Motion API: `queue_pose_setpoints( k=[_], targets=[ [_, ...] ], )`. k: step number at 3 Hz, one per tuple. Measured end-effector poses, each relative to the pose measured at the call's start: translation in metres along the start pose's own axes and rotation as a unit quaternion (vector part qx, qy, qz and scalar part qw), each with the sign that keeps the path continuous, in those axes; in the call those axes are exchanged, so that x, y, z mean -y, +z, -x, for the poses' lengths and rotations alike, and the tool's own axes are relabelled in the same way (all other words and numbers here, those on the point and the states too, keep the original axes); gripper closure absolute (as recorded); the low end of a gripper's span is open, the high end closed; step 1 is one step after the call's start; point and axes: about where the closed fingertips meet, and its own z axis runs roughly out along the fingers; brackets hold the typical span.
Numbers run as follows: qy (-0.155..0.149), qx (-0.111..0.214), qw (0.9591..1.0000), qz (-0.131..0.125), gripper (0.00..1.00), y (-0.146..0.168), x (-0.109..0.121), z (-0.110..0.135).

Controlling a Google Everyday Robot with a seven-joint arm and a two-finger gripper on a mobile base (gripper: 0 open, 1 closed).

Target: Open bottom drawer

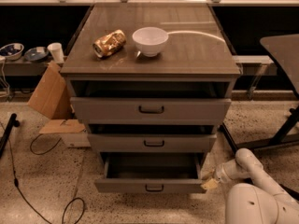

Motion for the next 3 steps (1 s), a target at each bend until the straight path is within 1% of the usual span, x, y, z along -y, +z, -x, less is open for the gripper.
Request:
queue_pose_setpoints(
  k=[1, 2, 3],
  targets=[
    [0.000, 0.000, 1.0000, 0.000, 0.70, -0.001, 0.000, -0.001],
    [0.015, -0.032, 0.9989, 0.030, 0.72, -0.006, -0.023, -0.022],
    [0.015, -0.032, 0.9989, 0.030, 0.72, -0.006, -0.023, -0.021]
  ],
)
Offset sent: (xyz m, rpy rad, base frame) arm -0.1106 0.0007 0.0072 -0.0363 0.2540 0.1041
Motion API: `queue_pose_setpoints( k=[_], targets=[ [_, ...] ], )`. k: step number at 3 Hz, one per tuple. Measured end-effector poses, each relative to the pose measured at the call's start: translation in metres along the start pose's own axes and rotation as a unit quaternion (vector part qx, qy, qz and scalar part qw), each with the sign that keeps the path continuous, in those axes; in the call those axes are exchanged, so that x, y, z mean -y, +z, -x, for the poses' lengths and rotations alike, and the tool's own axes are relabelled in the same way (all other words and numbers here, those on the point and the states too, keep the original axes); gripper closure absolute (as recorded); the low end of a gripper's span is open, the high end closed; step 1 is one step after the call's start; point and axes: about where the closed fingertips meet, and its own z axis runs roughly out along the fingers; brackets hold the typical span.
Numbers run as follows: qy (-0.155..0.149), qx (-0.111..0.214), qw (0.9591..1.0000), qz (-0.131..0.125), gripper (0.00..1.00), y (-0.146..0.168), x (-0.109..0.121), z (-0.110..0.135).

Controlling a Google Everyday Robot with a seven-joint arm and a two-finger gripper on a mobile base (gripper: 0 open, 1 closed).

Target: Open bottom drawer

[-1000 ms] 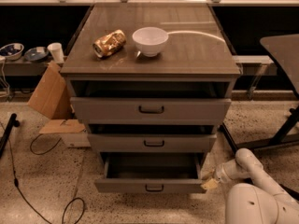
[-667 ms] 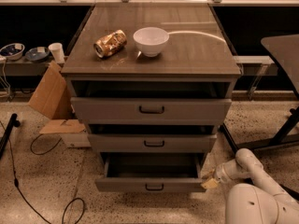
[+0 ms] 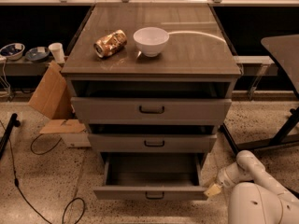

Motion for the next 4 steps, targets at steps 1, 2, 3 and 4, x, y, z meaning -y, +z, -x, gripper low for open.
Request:
queue_pose_setpoints(
  k=[1, 2, 3, 4],
  targets=[
    [0.009, -0.008, 0.9998, 0.016, 0.73, 0.007, -0.019, -0.018],
    [0.009, -0.008, 0.9998, 0.016, 0.73, 0.007, -0.019, -0.017],
    [0.015, -0.010, 0.9995, 0.024, 0.75, 0.011, -0.031, -0.026],
    [0.015, -0.010, 0.9995, 0.024, 0.75, 0.011, -0.031, -0.026]
  ],
)
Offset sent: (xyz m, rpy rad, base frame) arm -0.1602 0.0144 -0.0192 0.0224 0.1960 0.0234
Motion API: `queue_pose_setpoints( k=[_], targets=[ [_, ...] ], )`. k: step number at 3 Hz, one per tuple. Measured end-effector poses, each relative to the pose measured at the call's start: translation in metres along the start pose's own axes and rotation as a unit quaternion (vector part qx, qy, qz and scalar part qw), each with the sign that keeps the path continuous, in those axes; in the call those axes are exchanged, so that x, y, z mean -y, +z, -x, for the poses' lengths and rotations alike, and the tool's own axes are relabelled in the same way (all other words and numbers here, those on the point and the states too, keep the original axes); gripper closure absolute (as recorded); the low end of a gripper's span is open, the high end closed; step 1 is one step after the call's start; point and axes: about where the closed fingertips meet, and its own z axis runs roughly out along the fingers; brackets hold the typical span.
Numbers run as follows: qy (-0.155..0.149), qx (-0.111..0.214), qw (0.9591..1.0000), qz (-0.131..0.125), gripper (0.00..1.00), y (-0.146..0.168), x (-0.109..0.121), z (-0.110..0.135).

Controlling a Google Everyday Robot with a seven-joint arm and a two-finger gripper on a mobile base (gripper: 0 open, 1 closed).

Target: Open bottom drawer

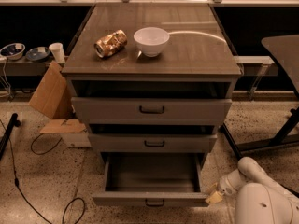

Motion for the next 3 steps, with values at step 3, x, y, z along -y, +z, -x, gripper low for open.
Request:
queue_pose_setpoints(
  k=[3],
  targets=[
    [0.008, 0.017, 0.9998, 0.002, 0.80, 0.012, -0.028, -0.019]
  ],
)
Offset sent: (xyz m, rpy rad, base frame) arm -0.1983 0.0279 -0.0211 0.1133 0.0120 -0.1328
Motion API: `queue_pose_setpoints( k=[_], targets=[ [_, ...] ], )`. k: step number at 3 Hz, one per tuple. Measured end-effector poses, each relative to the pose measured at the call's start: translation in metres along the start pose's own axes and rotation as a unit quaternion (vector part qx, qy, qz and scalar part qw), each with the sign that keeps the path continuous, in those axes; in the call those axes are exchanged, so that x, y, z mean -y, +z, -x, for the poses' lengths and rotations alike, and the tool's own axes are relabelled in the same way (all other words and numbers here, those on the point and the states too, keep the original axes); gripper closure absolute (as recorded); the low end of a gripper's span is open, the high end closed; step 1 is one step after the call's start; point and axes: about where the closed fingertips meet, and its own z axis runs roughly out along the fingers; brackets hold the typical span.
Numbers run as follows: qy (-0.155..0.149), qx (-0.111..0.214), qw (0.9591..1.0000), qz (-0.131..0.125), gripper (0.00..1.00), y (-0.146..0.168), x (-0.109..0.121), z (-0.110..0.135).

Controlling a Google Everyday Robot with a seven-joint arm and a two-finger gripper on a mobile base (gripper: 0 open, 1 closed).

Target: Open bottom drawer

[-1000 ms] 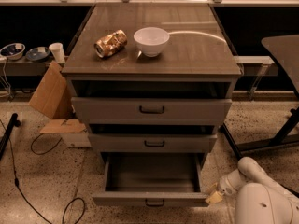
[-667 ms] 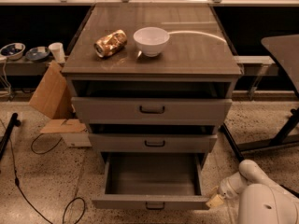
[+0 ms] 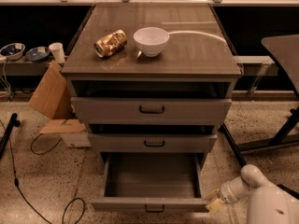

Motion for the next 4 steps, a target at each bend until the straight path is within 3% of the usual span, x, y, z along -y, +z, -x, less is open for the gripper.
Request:
queue_pose_setpoints(
  k=[3, 4],
  targets=[
    [-0.002, 0.010, 0.9999, -0.003, 0.80, 0.000, -0.009, -0.003],
    [-0.026, 0.023, 0.9989, -0.032, 0.80, -0.016, -0.008, -0.002]
  ],
)
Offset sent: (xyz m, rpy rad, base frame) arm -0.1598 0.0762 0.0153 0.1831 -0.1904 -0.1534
